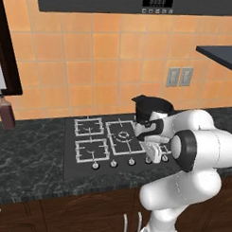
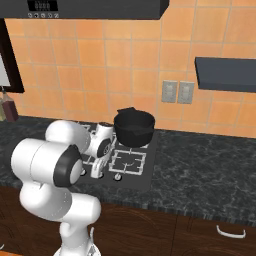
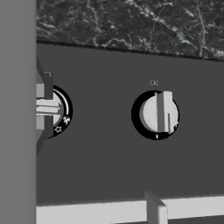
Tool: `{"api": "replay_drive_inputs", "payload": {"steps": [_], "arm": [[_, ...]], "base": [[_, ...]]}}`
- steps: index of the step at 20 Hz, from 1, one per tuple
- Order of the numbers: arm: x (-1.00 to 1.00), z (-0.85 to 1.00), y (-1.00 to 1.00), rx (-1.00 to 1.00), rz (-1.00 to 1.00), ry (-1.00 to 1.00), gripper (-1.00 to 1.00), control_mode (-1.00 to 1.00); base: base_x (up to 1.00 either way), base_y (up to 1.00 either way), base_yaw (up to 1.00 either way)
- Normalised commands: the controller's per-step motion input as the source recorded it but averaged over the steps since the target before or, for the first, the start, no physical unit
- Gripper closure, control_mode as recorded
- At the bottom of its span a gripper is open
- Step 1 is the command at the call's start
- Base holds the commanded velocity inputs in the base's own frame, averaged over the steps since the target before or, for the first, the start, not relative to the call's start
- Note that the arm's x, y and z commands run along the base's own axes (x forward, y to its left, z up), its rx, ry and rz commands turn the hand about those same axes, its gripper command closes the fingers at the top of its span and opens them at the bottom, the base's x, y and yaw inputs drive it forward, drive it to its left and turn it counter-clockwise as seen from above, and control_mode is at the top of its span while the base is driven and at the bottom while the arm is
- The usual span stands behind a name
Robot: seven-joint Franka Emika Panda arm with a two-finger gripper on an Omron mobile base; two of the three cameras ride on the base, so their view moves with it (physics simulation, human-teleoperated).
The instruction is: Turn off the rear right burner of the stove.
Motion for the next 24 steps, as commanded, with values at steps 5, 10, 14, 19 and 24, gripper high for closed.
{"api": "replay_drive_inputs", "payload": {"steps": [5, 10, 14, 19, 24], "arm": [[-0.24, -0.26, 0.02, 0.00, -0.25, 0.00, 1.00, -1.00], [-0.23, -0.30, 0.06, -0.01, -0.25, 0.00, 1.00, -1.00], [-0.20, -0.33, 0.09, -0.06, -0.25, 0.00, 1.00, -1.00], [-0.18, -0.29, 0.07, -0.05, -0.25, 0.00, 1.00, -1.00], [-0.20, -0.29, 0.04, -0.05, -0.25, 0.00, 1.00, -1.00]], "base": [[0.00, 0.00, 0.00], [0.00, 0.00, 0.00], [0.00, 0.00, 0.00], [0.00, 0.00, 0.00], [0.00, 0.00, 0.00]]}}
